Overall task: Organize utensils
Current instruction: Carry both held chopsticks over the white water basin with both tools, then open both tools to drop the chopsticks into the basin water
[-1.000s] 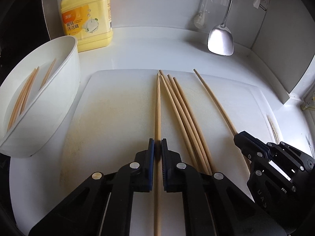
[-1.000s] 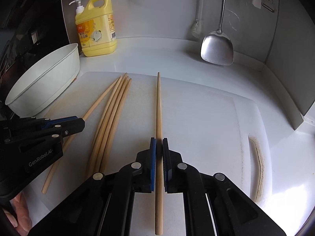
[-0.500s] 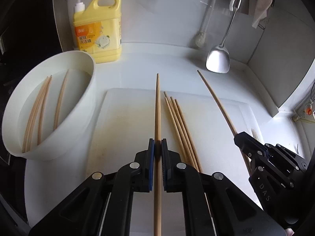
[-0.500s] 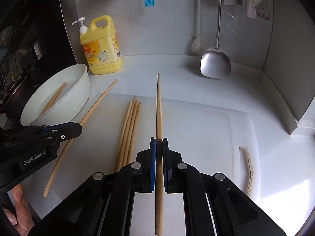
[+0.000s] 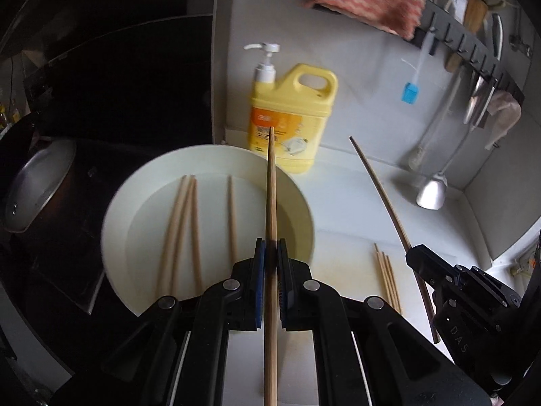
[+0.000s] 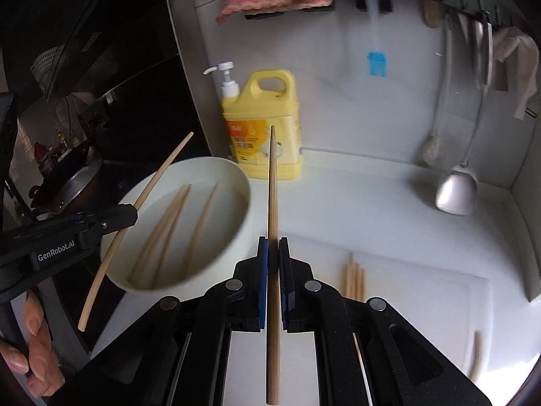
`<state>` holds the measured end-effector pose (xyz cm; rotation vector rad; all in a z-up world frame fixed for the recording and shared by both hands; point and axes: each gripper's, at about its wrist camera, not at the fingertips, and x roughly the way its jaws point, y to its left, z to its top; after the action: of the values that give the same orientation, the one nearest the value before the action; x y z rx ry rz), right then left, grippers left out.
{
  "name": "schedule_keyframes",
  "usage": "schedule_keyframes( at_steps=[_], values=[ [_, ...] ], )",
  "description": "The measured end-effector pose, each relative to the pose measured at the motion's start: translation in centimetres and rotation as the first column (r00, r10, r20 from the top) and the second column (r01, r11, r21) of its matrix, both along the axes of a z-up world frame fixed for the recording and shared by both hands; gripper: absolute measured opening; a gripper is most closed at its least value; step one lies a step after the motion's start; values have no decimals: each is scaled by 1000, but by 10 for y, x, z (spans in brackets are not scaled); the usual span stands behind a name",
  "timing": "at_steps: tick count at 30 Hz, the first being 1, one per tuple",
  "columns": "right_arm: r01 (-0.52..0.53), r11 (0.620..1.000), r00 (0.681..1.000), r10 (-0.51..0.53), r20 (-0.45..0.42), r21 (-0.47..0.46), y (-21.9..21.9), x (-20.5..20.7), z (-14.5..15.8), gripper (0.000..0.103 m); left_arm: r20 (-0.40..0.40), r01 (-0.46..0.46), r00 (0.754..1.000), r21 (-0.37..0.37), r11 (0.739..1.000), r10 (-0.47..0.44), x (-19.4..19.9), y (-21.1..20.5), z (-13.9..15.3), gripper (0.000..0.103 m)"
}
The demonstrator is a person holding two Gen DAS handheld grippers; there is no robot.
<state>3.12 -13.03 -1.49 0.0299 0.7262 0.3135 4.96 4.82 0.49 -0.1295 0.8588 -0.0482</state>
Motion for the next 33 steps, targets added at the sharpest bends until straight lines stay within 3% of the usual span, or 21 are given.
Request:
schedule_keyframes(
  at_steps=[6, 14, 33],
  values=[
    [16, 1000, 999, -16, -42, 2, 77, 40, -5, 6, -40, 14, 999, -4, 1000, -14, 37, 76, -17, 7],
    [43, 999, 986, -45, -159, -16, 133, 70, -43, 6, -139, 61, 988, -28, 998, -64, 72, 115, -61, 7],
    [45, 998, 959, -52, -280, -33, 145, 97, -90, 6, -220, 58, 973, -34, 998, -64, 100, 122, -111, 7]
  ],
)
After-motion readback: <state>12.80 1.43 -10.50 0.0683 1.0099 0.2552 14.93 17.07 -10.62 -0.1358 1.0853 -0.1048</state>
